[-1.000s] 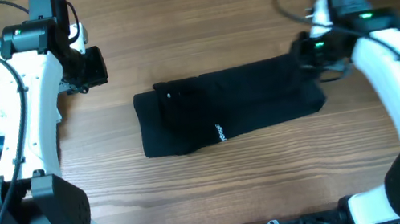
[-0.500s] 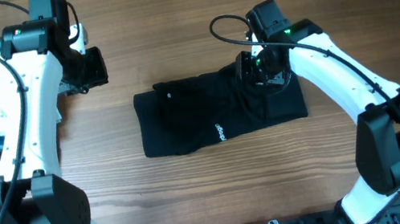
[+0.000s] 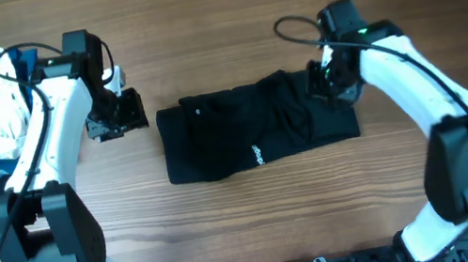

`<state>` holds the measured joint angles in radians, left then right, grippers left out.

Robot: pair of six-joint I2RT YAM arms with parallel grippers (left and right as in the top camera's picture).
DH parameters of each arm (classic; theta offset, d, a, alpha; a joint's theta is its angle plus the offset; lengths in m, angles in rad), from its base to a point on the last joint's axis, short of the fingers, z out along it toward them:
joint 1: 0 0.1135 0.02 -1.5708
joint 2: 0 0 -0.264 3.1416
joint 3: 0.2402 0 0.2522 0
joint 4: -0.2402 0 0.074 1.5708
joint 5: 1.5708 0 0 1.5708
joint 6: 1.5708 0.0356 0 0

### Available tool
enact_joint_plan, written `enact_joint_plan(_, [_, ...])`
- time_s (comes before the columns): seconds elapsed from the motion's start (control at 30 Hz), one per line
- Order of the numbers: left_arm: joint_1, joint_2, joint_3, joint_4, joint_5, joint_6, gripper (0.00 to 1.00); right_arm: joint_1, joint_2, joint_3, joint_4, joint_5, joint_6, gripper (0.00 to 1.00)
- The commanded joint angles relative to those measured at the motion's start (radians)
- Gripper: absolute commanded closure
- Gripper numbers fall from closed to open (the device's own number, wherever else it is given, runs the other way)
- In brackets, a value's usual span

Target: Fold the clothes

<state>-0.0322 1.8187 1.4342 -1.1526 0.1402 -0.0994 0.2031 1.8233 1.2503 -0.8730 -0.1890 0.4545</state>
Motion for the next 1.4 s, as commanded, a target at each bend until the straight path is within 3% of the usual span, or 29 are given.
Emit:
enact_joint_plan(0.0, [0.0,0.0,-0.004,0.018,0.02,0.001,0.44,0.066,0.113,-0.029,0.052,-0.235,-0.227,0.96])
enact_joint_plan(0.1, [0.0,0.0,-0.004,0.025,0.02,0.001,0.41,0.123,0.157,-0.029,0.05,-0.32,-0.28,0.95])
enact_joint_plan(0.17, [0.0,0.0,-0.004,0.024,0.02,0.001,0.37,0.163,0.154,-0.027,0.05,-0.434,-0.455,0.96])
enact_joint_plan(0.23, [0.0,0.0,-0.004,0.024,0.02,0.001,0.34,0.18,0.108,-0.025,0.056,-0.426,-0.508,0.96])
enact_joint_plan(0.37, [0.0,0.0,-0.011,0.024,0.082,0.001,0.3,0.156,-0.034,-0.024,0.08,-0.199,-0.389,0.95])
enact_joint_plan(0.5, [-0.009,0.001,-0.018,0.041,0.111,0.002,0.27,0.098,-0.153,-0.024,0.05,0.02,-0.208,0.86])
enact_joint_plan(0.73, [-0.031,0.003,-0.177,0.224,0.256,0.017,0.14,0.017,-0.1,-0.039,-0.039,0.085,-0.06,0.83])
enact_joint_plan(1.07, [-0.036,0.044,-0.423,0.534,0.264,0.043,0.12,0.0,0.036,-0.084,-0.017,0.009,-0.089,0.86])
enact_joint_plan(1.17, [-0.065,0.081,-0.438,0.585,0.283,0.043,0.16,0.0,0.036,-0.084,-0.003,0.009,-0.088,0.85])
enact_joint_plan(1.27, [-0.113,0.122,-0.438,0.616,0.349,0.069,0.27,0.0,0.036,-0.084,-0.002,0.009,-0.087,0.86])
enact_joint_plan(1.3, [-0.138,0.133,-0.438,0.612,0.345,0.069,0.41,-0.001,0.036,-0.084,0.0,0.009,-0.087,0.86])
enact_joint_plan(1.37, [-0.152,0.134,-0.438,0.608,0.337,0.069,0.55,0.0,0.036,-0.084,0.001,0.008,-0.087,0.86])
